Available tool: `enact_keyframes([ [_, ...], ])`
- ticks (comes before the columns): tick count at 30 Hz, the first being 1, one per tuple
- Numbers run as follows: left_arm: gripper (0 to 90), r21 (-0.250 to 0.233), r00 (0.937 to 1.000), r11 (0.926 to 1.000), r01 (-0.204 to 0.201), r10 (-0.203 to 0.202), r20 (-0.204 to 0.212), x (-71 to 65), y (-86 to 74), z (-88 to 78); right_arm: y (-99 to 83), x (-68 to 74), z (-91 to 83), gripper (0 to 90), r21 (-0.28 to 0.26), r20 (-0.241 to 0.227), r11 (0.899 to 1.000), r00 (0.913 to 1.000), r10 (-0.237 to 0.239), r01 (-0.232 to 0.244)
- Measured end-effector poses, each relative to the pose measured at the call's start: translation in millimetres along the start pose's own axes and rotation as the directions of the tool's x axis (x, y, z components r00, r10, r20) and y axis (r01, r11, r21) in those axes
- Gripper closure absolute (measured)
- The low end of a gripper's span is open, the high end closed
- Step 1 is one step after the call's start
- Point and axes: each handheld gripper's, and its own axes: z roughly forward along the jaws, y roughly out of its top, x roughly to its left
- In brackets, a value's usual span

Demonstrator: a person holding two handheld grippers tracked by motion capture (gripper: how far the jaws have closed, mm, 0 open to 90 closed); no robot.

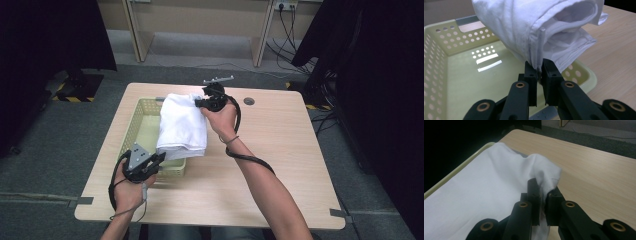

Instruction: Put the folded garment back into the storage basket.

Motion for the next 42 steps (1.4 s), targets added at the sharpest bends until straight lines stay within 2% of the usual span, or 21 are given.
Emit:
enact_keyframes([
  [42,82.5,0.009,0.9988,0.9998,0.019,-0.019,-0.046,18.1,-8.4,-10.1,2.1,18.8,10.8,84.4,0.004,-0.02,1.0,0.9995,-0.023,0.023],
])
